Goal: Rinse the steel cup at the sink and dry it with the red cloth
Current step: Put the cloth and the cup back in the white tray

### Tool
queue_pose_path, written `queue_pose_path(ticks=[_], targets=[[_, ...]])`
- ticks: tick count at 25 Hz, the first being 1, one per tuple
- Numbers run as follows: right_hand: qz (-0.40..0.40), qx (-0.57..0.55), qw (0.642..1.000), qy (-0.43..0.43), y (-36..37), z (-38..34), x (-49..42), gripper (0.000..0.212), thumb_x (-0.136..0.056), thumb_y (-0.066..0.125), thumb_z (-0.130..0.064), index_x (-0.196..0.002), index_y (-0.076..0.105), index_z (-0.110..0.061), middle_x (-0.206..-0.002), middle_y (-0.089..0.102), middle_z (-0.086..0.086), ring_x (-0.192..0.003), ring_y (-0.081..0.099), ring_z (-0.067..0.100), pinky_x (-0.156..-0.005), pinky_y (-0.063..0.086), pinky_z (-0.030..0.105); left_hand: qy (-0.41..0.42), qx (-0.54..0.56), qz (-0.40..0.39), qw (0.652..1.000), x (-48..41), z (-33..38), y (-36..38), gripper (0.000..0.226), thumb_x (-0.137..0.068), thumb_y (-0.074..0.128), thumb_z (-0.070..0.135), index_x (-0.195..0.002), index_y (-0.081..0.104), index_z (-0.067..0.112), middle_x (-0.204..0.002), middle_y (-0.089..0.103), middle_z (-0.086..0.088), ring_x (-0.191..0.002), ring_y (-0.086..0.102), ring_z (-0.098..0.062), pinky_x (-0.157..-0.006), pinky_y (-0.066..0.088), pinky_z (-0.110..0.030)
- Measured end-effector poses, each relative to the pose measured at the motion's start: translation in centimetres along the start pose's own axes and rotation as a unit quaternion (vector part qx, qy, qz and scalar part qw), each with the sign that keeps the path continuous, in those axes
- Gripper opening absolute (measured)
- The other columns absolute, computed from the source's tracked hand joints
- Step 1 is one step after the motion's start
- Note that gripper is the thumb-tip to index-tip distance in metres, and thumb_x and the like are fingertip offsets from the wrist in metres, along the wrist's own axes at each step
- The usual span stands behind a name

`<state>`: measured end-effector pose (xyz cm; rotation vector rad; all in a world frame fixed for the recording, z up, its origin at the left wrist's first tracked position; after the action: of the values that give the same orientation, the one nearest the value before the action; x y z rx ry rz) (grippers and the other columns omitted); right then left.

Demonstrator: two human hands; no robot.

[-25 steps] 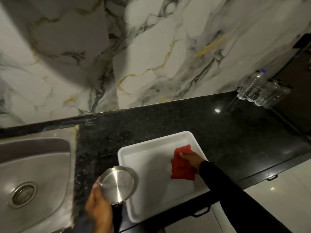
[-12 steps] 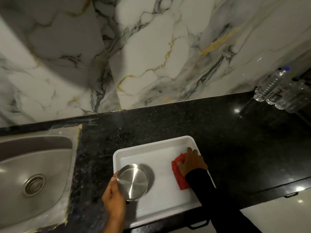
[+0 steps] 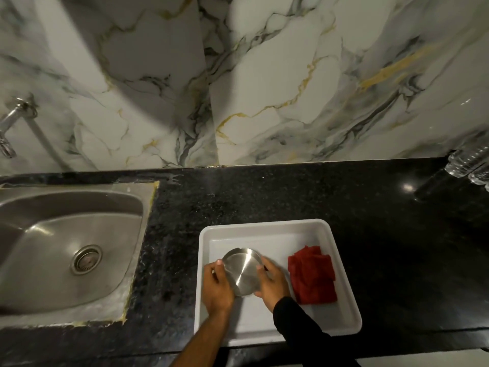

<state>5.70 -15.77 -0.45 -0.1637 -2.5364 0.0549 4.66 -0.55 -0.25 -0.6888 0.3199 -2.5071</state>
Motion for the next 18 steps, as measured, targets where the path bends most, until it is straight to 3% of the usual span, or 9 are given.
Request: queue_pose_path(ticks=[3, 5, 10, 13, 15, 18], targets=[[0.018, 0.025, 0.999, 0.019, -0.3, 0.7, -0.8, 0.048, -0.105, 0.041, 0.000, -0.139, 0.065, -0.025, -0.125, 0.064, 0.008, -0.107, 0.063, 0.028, -0.089, 0.061, 0.058, -0.007, -0.062, -0.002, 0.998, -0.5, -0.3, 0.8, 0.040, -0.110, 0.044, 0.034, -0.106, 0.077, 0.011, -0.099, 0.077, -0.014, -0.087, 0.067, -0.029, -0.073, 0.050, -0.037], [0.032, 0.036, 0.999, 0.025, -0.5, 1.1, -1.3, 0.052, -0.100, 0.040, 0.007, -0.138, 0.066, -0.018, -0.129, 0.068, 0.013, -0.113, 0.064, 0.032, -0.098, 0.058, 0.056, -0.012, -0.085, -0.001, 0.996, -0.6, -0.5, 0.8, 0.040, -0.108, 0.045, 0.023, -0.102, 0.082, 0.008, -0.094, 0.078, -0.018, -0.080, 0.065, -0.029, -0.067, 0.049, -0.035], [0.030, 0.079, 0.996, 0.041, -0.5, 2.2, -2.0, 0.054, -0.093, 0.042, 0.007, -0.134, 0.069, -0.014, -0.124, 0.072, 0.013, -0.114, 0.065, 0.034, -0.099, 0.057, 0.051, -0.052, -0.104, -0.013, 0.993, -0.8, -0.8, 0.6, 0.042, -0.106, 0.044, 0.022, -0.080, 0.076, 0.012, -0.091, 0.076, -0.020, -0.078, 0.065, -0.031, -0.065, 0.047, -0.033], [0.042, 0.102, 0.993, 0.036, -0.3, 2.6, -2.6, 0.050, -0.090, 0.045, 0.005, -0.130, 0.072, -0.010, -0.124, 0.071, 0.021, -0.109, 0.066, 0.035, -0.091, 0.058, 0.042, -0.053, -0.131, -0.022, 0.990, -0.9, -1.3, 0.6, 0.044, -0.107, 0.042, 0.022, -0.094, 0.080, 0.005, -0.100, 0.077, -0.023, -0.084, 0.064, -0.032, -0.070, 0.044, -0.033], [0.047, 0.145, 0.988, 0.032, -0.1, 2.7, -2.7, 0.048, -0.091, 0.047, 0.002, -0.130, 0.071, -0.011, -0.130, 0.065, 0.023, -0.113, 0.066, 0.038, -0.100, 0.057, 0.047, -0.050, -0.150, -0.021, 0.987, -0.8, -1.8, 0.6, 0.045, -0.108, 0.040, 0.022, -0.102, 0.080, 0.002, -0.106, 0.077, -0.025, -0.088, 0.065, -0.033, -0.071, 0.044, -0.033], [0.049, 0.195, 0.979, 0.036, -0.2, 2.3, -2.0, 0.047, -0.092, 0.047, -0.003, -0.130, 0.071, -0.017, -0.131, 0.062, 0.022, -0.112, 0.065, 0.039, -0.100, 0.056, 0.048, -0.047, -0.161, -0.038, 0.985, -0.7, -1.7, 0.6, 0.044, -0.109, 0.039, 0.022, -0.105, 0.079, 0.002, -0.111, 0.076, -0.025, -0.090, 0.064, -0.032, -0.073, 0.046, -0.035]])
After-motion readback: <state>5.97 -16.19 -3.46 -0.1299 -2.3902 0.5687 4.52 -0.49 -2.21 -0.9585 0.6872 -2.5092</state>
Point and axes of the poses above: each hand's wrist, its own x-axis away from the middle knuckle, its own y-axis out of the palm, z = x × y, the point moved 4 cm from there along -x, towards the middle knuckle
